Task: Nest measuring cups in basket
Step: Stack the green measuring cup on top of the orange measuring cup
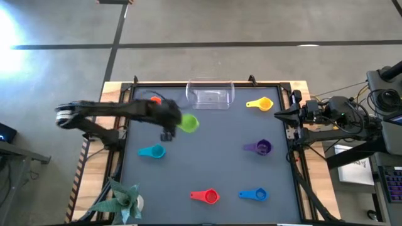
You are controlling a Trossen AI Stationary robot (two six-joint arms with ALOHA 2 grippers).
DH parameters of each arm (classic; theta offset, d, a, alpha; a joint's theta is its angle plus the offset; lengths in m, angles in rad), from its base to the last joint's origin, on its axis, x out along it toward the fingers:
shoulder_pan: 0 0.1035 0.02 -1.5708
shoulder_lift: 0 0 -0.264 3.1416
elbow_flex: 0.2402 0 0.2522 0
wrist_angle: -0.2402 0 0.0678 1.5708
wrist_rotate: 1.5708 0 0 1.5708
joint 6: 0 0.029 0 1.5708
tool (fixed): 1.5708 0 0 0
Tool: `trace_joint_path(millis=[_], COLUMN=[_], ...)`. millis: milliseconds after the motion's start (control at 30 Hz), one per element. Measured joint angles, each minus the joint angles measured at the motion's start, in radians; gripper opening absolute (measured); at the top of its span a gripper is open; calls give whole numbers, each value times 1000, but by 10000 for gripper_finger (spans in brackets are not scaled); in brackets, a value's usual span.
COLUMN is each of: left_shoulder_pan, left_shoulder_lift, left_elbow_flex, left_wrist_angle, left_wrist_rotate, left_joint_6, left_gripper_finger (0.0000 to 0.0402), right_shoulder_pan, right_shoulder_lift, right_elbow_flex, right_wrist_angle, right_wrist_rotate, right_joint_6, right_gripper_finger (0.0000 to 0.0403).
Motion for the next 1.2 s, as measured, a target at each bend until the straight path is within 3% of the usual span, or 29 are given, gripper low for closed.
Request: trace_joint_path(millis=[200,367,633,800,1000,1200], left_shoulder_pan=[239,433,590,599,641,688], left_shoulder_lift=[-268,-356,-328,-286,-240,-191], left_elbow_flex=[-118,-190,-265,-249,-237,-237], left_wrist_angle=[-14,-22,-59,-81,-109,-103], left_wrist_rotate=[-18,-18,-25,-150,-138,-43], left_joint_6=[110,205,305,308,306,319], left_gripper_finger=[120,113,117,116,116,116], right_shoulder_pan=[0,0,0,0,0,0], right_shoulder_lift=[0,0,0,0,0,0], right_elbow_flex=[0,0,0,0,0,0], right_wrist_angle=[0,0,0,0,0,0], right_wrist_rotate=[0,0,0,0,0,0], right_joint_6=[0,0,0,0,0,0], right_gripper_finger=[22,22,22,22,22,22])
